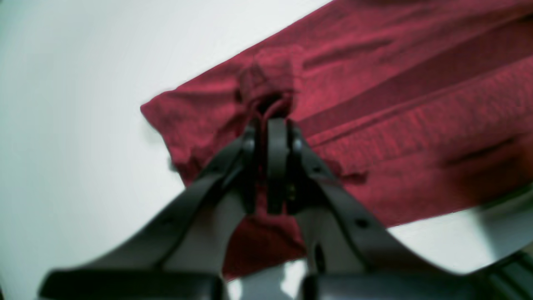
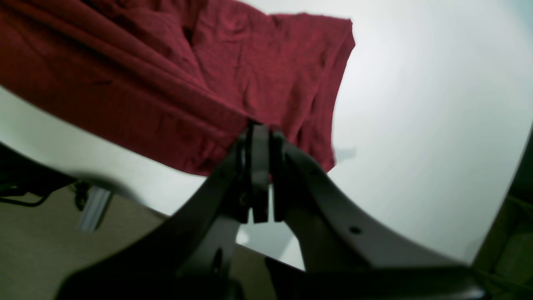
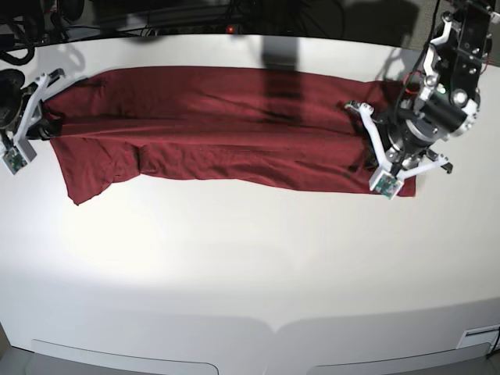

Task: Fold the T-shirt properly
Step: 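Lower the folded edge and release with both grippers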

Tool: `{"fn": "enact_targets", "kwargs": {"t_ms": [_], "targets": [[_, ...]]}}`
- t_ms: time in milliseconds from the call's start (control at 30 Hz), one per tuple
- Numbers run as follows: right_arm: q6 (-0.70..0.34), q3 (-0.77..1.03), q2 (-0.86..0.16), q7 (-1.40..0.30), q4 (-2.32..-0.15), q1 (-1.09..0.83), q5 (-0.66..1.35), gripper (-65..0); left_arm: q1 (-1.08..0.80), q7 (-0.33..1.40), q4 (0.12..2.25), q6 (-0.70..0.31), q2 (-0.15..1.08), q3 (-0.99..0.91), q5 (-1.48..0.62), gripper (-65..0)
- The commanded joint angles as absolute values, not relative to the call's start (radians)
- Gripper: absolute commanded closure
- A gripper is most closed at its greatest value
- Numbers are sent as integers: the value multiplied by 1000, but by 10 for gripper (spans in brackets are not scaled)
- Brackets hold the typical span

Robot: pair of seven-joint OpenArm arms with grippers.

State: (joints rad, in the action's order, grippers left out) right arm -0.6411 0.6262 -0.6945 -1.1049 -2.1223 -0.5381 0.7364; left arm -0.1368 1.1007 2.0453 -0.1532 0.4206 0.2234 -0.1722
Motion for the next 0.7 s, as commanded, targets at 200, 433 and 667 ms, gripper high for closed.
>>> {"fn": "enact_targets", "kwargs": {"t_ms": [200, 433, 667], "targets": [[-660, 640, -587, -1028, -2107, -537, 681, 0, -170, 1008, 2062, -65, 433, 215, -21, 0], [-660, 640, -523, -940, -1958, -525, 655, 0, -169, 1002, 2061, 9, 432, 215, 79, 0], [-683, 608, -464, -916, -1865, -422, 662, 0, -169, 1001, 2061, 13, 398, 215, 79, 0]]}}
